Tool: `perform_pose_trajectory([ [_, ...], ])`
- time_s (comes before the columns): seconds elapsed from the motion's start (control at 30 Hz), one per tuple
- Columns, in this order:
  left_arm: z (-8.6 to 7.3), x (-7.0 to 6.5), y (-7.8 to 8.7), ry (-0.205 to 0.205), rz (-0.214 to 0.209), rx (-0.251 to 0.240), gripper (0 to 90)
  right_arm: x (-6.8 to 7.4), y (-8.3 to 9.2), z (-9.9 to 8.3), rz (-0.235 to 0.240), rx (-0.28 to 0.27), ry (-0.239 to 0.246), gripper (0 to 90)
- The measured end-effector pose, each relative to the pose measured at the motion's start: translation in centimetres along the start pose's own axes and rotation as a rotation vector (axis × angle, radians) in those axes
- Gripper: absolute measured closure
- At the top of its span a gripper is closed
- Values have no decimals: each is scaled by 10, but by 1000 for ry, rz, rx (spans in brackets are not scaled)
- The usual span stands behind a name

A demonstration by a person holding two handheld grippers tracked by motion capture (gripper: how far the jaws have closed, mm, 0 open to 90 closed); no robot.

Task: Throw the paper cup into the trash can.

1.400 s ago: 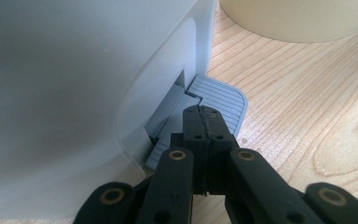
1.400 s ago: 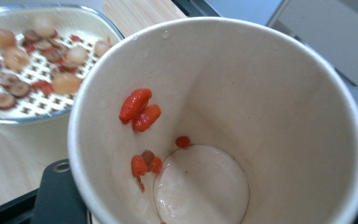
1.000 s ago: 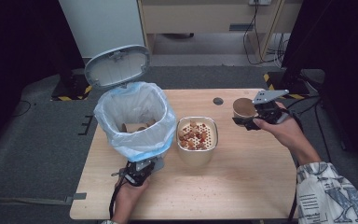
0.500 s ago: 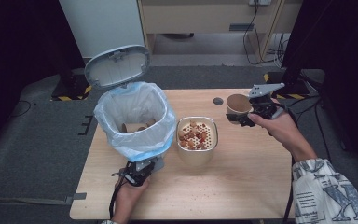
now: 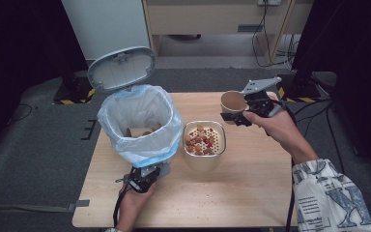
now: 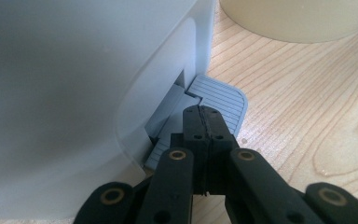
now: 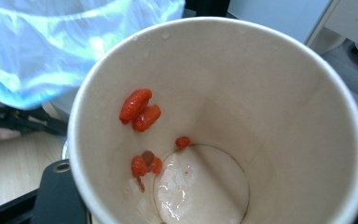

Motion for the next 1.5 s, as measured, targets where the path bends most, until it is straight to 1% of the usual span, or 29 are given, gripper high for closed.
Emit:
perform_pose_trajectory([
  [0.03,0,1,0,-5,6,0,891,4,-2,5,5,0,2,301],
  [0.13,0,1,0,-22,-13,-1,890,13,-7,16,13,-3,0,301],
  [0.17,0,1,0,-21,-13,-1,891,16,-8,20,18,-8,2,301],
  [0.27,0,1,0,-14,-7,1,891,30,-16,37,38,-16,2,301],
  [0.37,0,1,0,-17,-10,0,890,45,-26,53,66,-21,8,300],
  [0.4,1,1,0,-17,-11,1,890,52,-31,61,78,-25,12,299],
  [0.53,0,1,0,-17,-11,2,890,73,-49,80,112,-27,24,297],
  [0.57,0,1,0,-16,-10,1,891,78,-54,84,116,-28,31,297],
  [0.73,0,1,0,-15,-10,0,890,95,-73,100,138,-43,30,293],
  [0.8,0,1,0,-16,-11,0,891,100,-79,103,146,-43,27,292],
  [0.87,0,1,0,-16,-11,0,891,104,-87,106,145,-38,28,291],
  [0.93,1,1,0,-16,-11,0,890,105,-93,107,148,-42,24,291],
  [1.03,1,1,0,-16,-10,0,890,108,-102,108,148,-35,22,290],
  [1.17,1,1,0,-16,-11,0,890,114,-114,109,158,-26,31,281],
  [1.2,1,1,0,-16,-11,0,891,117,-119,108,157,-23,46,265],
  [1.23,1,1,-1,-16,-12,-1,890,121,-124,108,164,-25,56,196],
  [1.27,1,1,-1,-16,-11,-1,890,123,-126,108,175,-24,61,150],
  [1.3,1,1,-1,-16,-12,0,890,126,-128,108,181,-19,62,123],
  [1.37,1,1,-1,-15,-12,-1,891,129,-129,107,165,-27,84,103],
  [1.4,1,1,-1,-15,-12,-1,891,129,-129,107,166,-36,87,93],
  [1.5,0,1,-1,-15,-13,-3,890,124,-123,106,167,-54,69,90],
])
Point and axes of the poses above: each handheld gripper's, and its own axes: y roughly backward along the jaws, z roughly out of its top, x roughly to its left, the point moved 4 cm from there along -y, roughly forward along the jaws, and after that the axes turned 6 degrees about -y, right-handed, at the moved point
